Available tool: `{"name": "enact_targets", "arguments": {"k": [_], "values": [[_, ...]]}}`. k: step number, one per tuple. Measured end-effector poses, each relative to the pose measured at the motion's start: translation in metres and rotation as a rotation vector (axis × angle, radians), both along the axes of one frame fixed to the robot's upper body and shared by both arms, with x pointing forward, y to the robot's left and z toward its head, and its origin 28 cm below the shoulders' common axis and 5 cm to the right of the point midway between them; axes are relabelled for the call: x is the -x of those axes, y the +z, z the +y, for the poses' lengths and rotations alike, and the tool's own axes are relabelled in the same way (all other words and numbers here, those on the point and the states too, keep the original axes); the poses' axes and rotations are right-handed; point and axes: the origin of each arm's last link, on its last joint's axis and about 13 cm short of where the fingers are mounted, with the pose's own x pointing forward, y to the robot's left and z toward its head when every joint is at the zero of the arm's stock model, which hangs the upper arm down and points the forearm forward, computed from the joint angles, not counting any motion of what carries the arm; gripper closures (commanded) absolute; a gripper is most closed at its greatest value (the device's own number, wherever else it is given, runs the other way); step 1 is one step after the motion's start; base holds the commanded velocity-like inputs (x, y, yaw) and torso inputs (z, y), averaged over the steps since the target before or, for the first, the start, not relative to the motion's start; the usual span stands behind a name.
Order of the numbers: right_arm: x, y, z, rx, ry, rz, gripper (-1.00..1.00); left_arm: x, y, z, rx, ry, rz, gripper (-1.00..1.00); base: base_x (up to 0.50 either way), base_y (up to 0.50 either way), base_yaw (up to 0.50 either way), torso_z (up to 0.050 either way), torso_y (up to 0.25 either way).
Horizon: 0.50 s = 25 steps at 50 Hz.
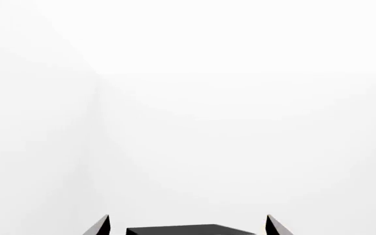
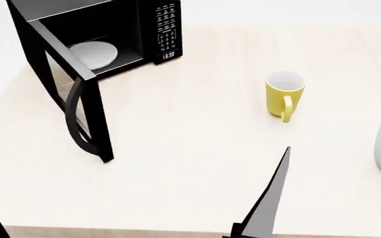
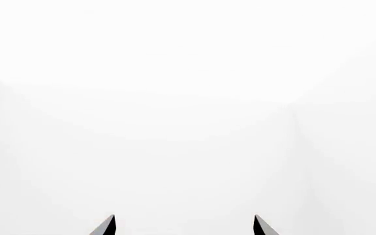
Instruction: Close the microwave.
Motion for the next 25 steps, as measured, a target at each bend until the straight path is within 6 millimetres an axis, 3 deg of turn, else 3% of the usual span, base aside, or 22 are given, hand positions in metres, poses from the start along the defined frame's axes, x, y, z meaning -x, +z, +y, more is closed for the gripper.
{"name": "enact_targets", "arguments": {"k": [15,22,25], "values": [[0.0005,-0.0006,0.0014,-0.001,0.013,0.005,-1.0,-0.0001,-0.0009,-0.0002,-0.003,-0.005,0.002,-1.0,0.0,0.49,0.0,0.0,0.0],[0.0014,-0.0001,0.0044,0.024,0.033,0.015,-1.0,-0.0003,-0.0015,-0.0003,-0.006,-0.006,0.004,-1.0,0.0,0.0,0.0,0.0,0.0],[0.0023,0.0009,0.0057,0.032,0.051,0.019,-1.0,0.0,-0.0018,-0.0006,-0.006,-0.007,0.005,-1.0,0.37,0.0,0.0,0.0,0.0]]}}
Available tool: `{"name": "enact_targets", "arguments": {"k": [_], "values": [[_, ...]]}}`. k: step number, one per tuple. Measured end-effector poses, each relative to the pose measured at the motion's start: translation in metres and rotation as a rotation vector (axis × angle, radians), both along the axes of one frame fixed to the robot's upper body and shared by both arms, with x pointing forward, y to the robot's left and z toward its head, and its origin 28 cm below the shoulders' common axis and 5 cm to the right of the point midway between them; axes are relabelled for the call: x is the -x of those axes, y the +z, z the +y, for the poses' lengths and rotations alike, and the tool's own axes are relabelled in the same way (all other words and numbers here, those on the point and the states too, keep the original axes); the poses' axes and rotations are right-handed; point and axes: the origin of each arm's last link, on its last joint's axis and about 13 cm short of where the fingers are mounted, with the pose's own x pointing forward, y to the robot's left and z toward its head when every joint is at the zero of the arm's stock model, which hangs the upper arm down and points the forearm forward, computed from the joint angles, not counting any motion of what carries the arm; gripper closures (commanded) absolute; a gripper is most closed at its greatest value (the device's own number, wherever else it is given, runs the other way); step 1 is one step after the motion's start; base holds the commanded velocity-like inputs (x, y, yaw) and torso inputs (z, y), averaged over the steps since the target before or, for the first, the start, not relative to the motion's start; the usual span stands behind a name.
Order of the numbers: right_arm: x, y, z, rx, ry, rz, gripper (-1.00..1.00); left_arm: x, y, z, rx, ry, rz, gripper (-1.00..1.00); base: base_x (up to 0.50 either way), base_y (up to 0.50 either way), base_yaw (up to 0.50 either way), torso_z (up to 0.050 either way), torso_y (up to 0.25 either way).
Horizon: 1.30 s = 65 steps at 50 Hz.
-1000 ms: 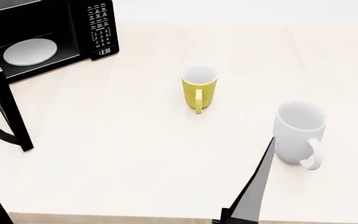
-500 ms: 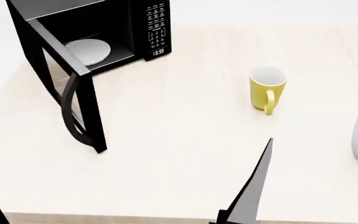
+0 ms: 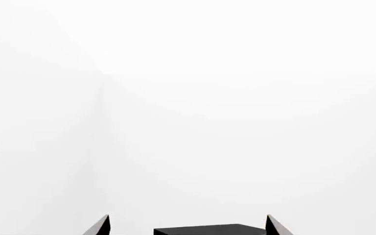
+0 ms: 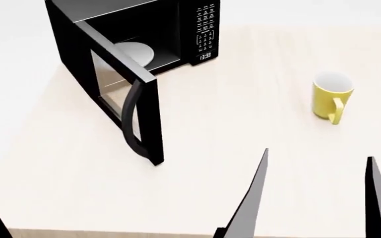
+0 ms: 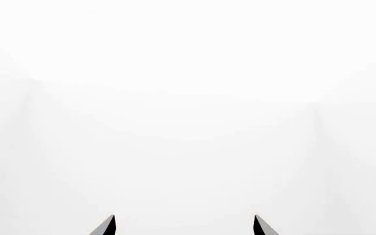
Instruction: Close the microwave.
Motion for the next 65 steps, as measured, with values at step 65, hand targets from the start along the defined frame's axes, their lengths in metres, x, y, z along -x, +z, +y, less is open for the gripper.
{"name": "enact_targets", "arguments": {"k": [65], "values": [[0.008,0.003,0.009,0.119,0.024,-0.025,-1.0,0.011,0.015,0.056,-0.191,-0.125,0.117,-1.0,0.39,0.05,0.0,0.0,0.0]]}}
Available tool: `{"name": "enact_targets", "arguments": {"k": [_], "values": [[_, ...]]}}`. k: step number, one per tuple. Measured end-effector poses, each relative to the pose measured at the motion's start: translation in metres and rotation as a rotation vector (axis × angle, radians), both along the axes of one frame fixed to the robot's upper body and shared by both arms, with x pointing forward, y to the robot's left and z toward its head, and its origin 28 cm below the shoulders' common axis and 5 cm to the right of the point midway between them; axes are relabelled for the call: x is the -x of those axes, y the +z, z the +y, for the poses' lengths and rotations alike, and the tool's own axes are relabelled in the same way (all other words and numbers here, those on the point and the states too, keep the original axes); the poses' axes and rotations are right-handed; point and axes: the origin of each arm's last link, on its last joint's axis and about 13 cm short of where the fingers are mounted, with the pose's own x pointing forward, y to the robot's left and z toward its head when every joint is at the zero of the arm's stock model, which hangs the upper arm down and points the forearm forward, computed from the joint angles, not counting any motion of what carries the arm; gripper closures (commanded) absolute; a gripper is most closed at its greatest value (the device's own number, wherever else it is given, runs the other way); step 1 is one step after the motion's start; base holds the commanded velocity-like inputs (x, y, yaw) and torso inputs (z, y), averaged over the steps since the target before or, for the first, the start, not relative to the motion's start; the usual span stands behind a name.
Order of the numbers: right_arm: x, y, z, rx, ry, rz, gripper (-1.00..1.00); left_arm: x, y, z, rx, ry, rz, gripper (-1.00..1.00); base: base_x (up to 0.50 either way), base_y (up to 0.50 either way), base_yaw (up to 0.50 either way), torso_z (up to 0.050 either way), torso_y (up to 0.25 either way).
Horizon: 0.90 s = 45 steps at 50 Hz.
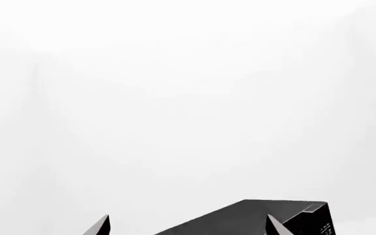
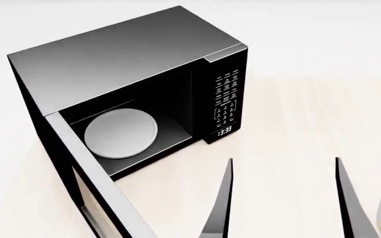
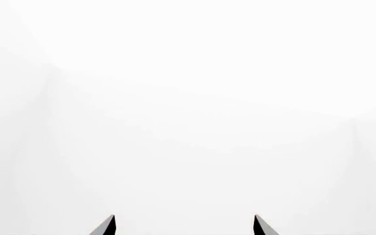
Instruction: Close the microwave.
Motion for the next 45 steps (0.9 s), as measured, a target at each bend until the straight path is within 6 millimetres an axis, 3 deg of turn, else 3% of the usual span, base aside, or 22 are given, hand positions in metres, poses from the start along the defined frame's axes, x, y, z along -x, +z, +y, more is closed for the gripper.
{"name": "enact_targets", "arguments": {"k": [7,17,31,45], "values": [[0.0,-0.001,0.0,0.001,-0.004,0.005,-1.0,0.004,0.011,0.02,-0.099,-0.08,0.05,-1.0,0.0,0.0,0.0,0.0,0.0],[-0.001,-0.002,0.001,0.002,-0.003,0.011,-1.0,0.003,0.014,0.032,-0.228,-0.211,0.144,-1.0,0.0,0.0,0.0,0.0,0.0],[-0.001,-0.005,0.002,0.003,0.001,0.02,-1.0,-0.025,-0.002,0.038,-0.418,-0.345,0.291,-1.0,0.0,0.0,0.0,0.0,0.0],[-0.001,-0.007,0.002,0.004,0.005,0.029,-1.0,-0.052,-0.024,0.039,-0.456,-0.38,0.369,-1.0,0.0,0.0,0.0,0.0,0.0]]}}
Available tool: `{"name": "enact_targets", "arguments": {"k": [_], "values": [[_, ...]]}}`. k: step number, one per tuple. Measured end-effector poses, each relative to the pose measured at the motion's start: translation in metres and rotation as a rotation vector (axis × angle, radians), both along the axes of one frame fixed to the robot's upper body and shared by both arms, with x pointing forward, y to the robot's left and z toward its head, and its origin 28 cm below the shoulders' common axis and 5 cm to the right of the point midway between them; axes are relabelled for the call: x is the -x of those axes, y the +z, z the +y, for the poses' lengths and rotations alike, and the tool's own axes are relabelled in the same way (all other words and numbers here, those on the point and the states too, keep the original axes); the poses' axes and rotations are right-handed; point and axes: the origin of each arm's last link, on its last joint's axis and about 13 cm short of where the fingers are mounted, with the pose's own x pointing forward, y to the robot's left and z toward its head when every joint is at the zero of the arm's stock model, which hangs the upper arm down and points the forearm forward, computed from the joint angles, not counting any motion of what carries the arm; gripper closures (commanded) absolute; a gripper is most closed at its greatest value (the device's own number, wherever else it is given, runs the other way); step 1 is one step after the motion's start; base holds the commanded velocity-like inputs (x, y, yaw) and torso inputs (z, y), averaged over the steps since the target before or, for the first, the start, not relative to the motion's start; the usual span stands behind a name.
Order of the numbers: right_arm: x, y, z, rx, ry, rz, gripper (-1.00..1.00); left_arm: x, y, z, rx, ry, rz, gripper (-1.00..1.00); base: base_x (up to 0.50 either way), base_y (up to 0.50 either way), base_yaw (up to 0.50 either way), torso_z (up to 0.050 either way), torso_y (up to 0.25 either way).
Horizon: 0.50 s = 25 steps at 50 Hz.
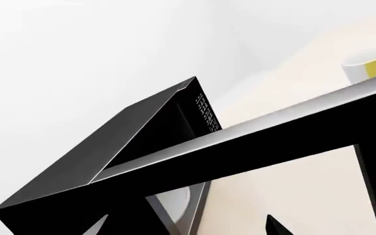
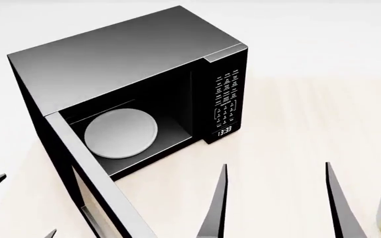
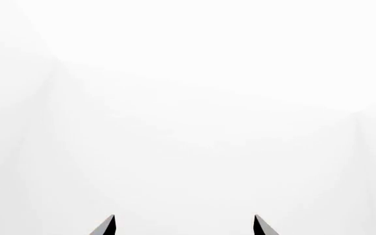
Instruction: Close the microwave.
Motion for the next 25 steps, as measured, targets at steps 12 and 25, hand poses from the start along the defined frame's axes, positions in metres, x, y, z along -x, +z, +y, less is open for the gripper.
{"name": "enact_targets", "arguments": {"k": [12,25], "values": [[0.0,-0.001,0.001,0.0,0.001,0.006,-1.0,-0.012,-0.023,-0.007,-0.012,-0.036,0.06,-1.0,0.0,0.0,0.0,0.0,0.0],[0.0,-0.003,0.001,0.0,0.004,0.012,-1.0,-0.024,-0.039,-0.022,0.012,-0.074,0.077,-1.0,0.0,0.0,0.0,0.0,0.0]]}}
